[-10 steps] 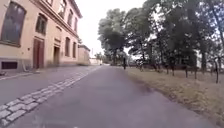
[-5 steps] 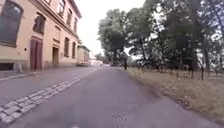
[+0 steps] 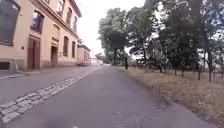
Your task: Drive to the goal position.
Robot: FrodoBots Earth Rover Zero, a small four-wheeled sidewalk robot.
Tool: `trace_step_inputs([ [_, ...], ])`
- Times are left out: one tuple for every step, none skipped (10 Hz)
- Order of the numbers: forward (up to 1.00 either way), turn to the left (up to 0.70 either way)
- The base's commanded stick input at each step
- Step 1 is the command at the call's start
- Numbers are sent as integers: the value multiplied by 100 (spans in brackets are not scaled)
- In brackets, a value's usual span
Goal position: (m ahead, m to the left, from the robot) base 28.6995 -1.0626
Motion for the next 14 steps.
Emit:
trace_step_inputs([
  [85, 1],
  [85, 1],
  [85, 1],
  [85, 1],
  [85, 1],
  [85, 1],
  [85, 1],
  [85, 1],
  [85, 1],
  [85, 1],
  [85, 1],
  [85, 1],
  [85, 1],
  [85, 1],
])
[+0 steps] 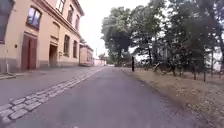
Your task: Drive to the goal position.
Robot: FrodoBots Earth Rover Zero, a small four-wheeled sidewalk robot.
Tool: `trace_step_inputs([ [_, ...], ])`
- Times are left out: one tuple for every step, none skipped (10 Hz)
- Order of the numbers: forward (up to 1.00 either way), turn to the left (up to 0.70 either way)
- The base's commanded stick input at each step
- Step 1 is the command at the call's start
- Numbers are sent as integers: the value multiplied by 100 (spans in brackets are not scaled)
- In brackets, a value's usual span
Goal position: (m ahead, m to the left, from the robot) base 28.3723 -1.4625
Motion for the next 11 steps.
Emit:
trace_step_inputs([
  [85, 1],
  [85, 1],
  [85, 1],
  [85, 1],
  [85, 1],
  [85, 1],
  [85, 1],
  [85, 1],
  [85, 1],
  [85, 1],
  [85, 1],
])
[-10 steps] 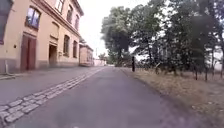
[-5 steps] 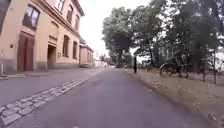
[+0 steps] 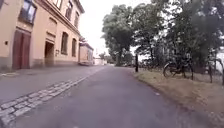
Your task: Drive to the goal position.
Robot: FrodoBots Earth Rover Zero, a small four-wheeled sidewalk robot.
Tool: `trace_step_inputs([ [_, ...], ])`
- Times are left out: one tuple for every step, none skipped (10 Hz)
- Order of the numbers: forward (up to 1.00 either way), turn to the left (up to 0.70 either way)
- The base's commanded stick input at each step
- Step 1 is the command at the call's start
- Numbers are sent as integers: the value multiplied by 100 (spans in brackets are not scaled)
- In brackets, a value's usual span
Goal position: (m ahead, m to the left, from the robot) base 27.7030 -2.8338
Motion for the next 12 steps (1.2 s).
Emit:
trace_step_inputs([
  [85, 1],
  [85, 1],
  [85, 1],
  [85, 1],
  [85, 1],
  [85, 1],
  [85, 1],
  [85, 1],
  [85, 1],
  [85, 1],
  [85, 1],
  [85, 1],
])
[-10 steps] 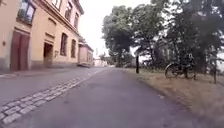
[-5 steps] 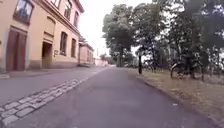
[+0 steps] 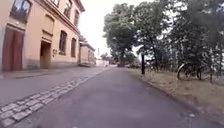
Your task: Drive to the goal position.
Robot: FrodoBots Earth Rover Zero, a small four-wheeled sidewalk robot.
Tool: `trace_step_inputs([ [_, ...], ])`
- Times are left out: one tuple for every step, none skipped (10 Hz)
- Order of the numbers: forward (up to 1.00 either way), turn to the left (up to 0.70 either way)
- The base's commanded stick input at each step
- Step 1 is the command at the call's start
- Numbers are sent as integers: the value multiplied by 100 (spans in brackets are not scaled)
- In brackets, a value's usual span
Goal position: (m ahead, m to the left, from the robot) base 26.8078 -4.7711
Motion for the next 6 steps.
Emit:
trace_step_inputs([
  [85, 1],
  [85, 1],
  [85, 1],
  [85, 1],
  [85, 1],
  [85, 1],
])
